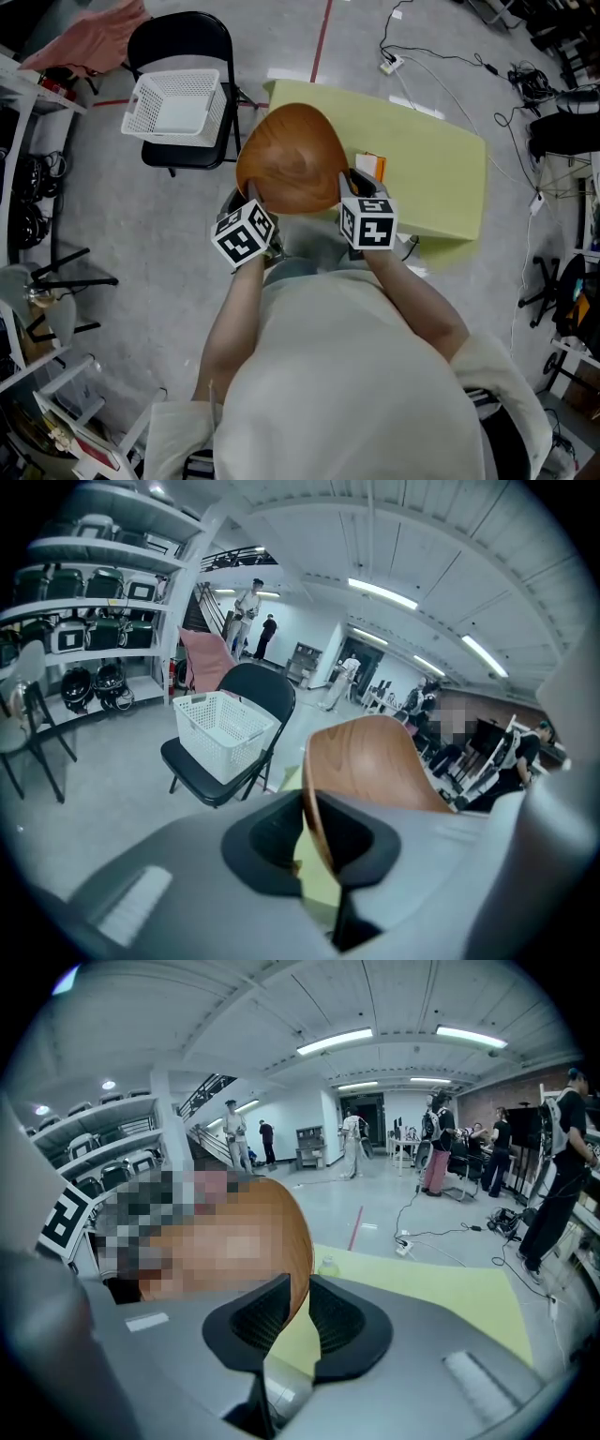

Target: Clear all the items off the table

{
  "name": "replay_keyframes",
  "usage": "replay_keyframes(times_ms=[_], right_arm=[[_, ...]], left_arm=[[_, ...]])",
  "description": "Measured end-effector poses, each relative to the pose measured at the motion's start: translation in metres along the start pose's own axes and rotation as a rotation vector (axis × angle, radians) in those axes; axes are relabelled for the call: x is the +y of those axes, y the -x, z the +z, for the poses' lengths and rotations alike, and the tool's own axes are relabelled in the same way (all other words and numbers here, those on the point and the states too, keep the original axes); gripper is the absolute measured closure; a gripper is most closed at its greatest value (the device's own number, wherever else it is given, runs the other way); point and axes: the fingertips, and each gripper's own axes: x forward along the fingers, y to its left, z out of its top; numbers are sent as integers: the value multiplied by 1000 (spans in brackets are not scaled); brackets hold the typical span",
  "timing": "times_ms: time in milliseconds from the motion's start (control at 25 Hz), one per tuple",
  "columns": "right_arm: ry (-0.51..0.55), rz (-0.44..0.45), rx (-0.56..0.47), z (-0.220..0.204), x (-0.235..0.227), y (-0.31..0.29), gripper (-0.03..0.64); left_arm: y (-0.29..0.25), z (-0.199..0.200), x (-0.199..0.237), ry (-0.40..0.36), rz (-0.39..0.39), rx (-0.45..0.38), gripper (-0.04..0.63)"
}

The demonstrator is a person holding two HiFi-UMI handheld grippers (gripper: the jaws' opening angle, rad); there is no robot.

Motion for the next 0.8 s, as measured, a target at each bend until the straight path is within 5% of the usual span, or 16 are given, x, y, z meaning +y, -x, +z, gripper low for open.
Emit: replay_keyframes(times_ms=[800], right_arm=[[102, 141, -6, 4, 159, -25, 555]], left_arm=[[60, 26, 152, 107, 118, -85, 566]])
